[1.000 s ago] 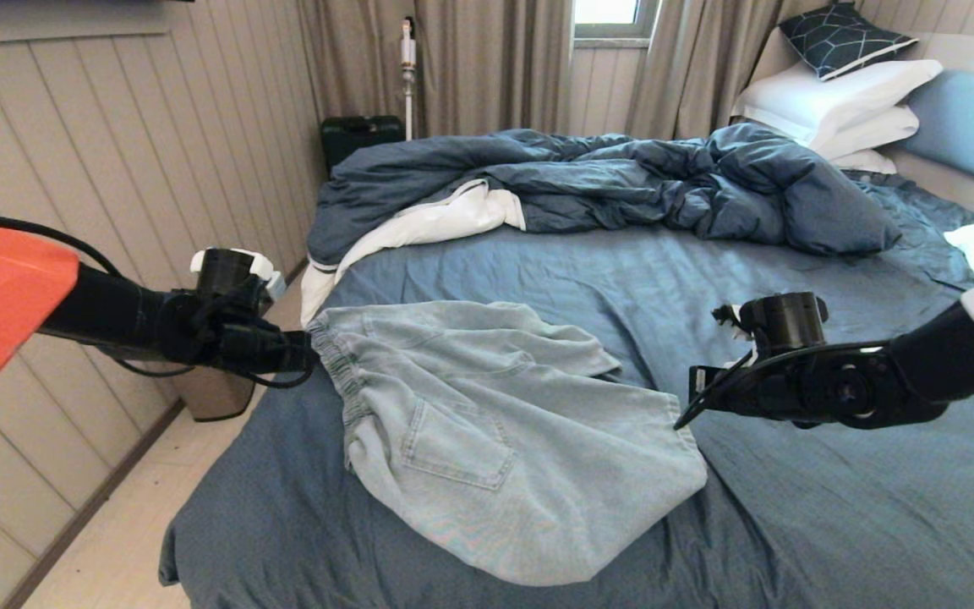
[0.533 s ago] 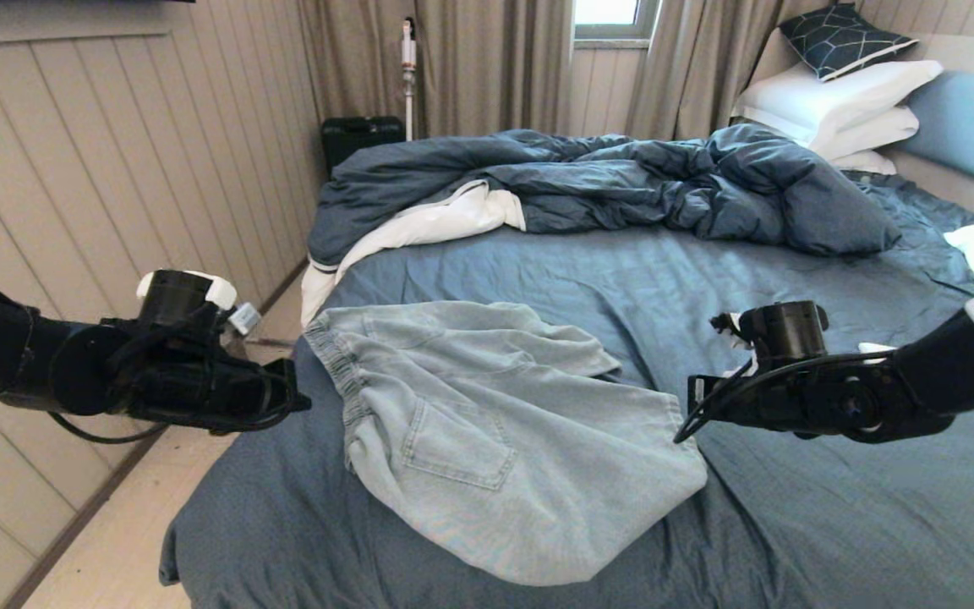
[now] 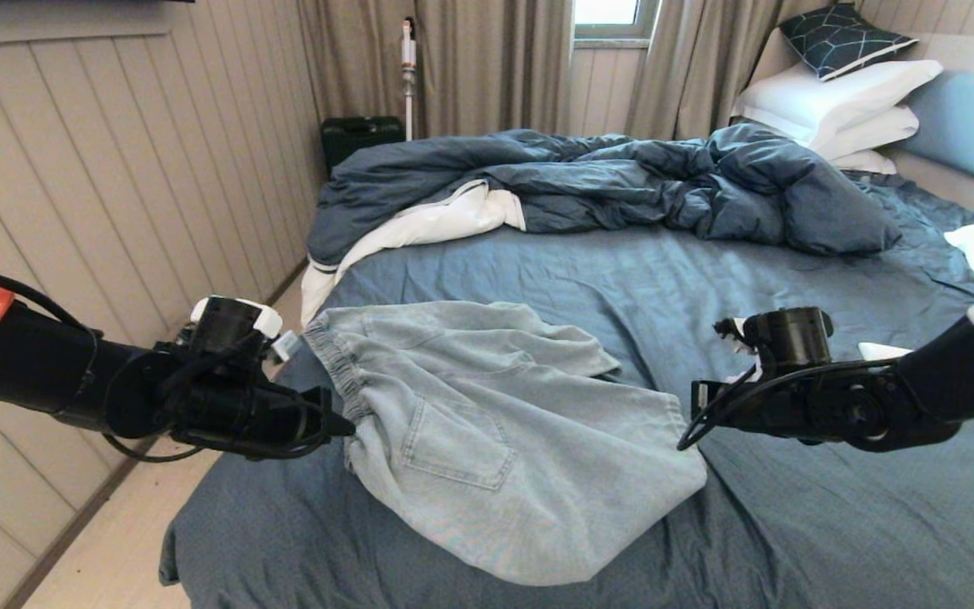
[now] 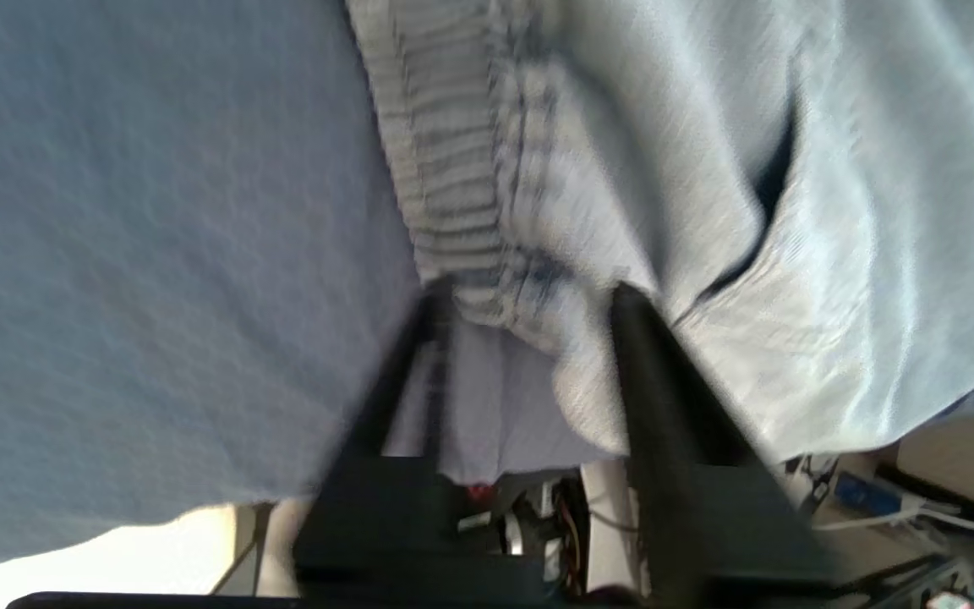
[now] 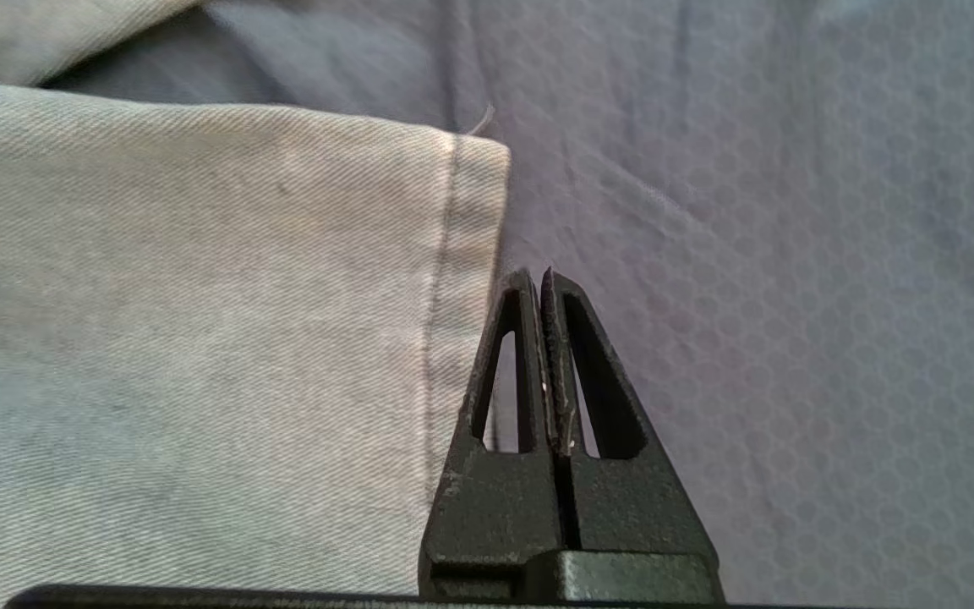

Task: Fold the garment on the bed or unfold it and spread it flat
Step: Unford the blue shorts

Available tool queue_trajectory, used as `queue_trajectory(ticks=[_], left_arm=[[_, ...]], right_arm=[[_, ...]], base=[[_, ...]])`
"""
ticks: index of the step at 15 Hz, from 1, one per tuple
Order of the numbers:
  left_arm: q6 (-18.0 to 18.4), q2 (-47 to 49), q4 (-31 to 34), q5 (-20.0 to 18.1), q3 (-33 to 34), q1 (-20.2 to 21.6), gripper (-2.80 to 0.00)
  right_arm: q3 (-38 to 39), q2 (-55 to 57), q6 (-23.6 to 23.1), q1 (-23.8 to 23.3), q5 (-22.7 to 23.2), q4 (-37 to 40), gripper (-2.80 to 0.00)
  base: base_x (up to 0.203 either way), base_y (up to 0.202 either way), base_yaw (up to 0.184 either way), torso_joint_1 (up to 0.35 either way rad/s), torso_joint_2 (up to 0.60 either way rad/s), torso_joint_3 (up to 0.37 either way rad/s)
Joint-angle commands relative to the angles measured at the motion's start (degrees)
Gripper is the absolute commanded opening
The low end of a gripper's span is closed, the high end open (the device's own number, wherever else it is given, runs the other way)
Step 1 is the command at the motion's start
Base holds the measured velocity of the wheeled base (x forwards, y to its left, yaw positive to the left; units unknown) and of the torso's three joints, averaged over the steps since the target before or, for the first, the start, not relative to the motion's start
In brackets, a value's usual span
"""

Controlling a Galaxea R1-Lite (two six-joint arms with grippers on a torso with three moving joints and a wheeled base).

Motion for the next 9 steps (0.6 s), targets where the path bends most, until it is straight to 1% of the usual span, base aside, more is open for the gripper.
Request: queue_trajectory(ticks=[1,2,4,6,9], left_arm=[[-0.1,0.5,-0.2,0.0,1.1,-1.0,0.00],[-0.1,0.8,-0.2,0.7,1.4,-1.4,0.00],[-1.4,0.5,-0.2,1.9,2.4,-1.7,0.00],[-1.6,1.1,-0.2,1.9,2.0,-1.8,0.00],[-1.9,3.5,-0.2,2.0,-0.4,-3.5,0.00]], right_arm=[[0.2,0.3,0.1,-0.1,-0.1,-0.5,-2.80],[0.6,0.2,0.1,-0.1,-0.1,-0.8,-2.80],[0.9,0.2,0.1,-0.1,-0.1,-1.2,-2.80],[1.1,0.3,0.0,-0.1,-0.2,-1.6,-2.80],[1.4,0.0,0.0,-0.1,-0.1,-1.7,-2.80]], base=[[0.000,0.000,0.000,0.000,0.00,0.000],[0.000,0.000,0.000,0.000,0.00,0.000],[0.000,0.000,0.000,0.000,0.00,0.000],[0.000,0.000,0.000,0.000,0.00,0.000],[0.000,0.000,0.000,0.000,0.00,0.000]])
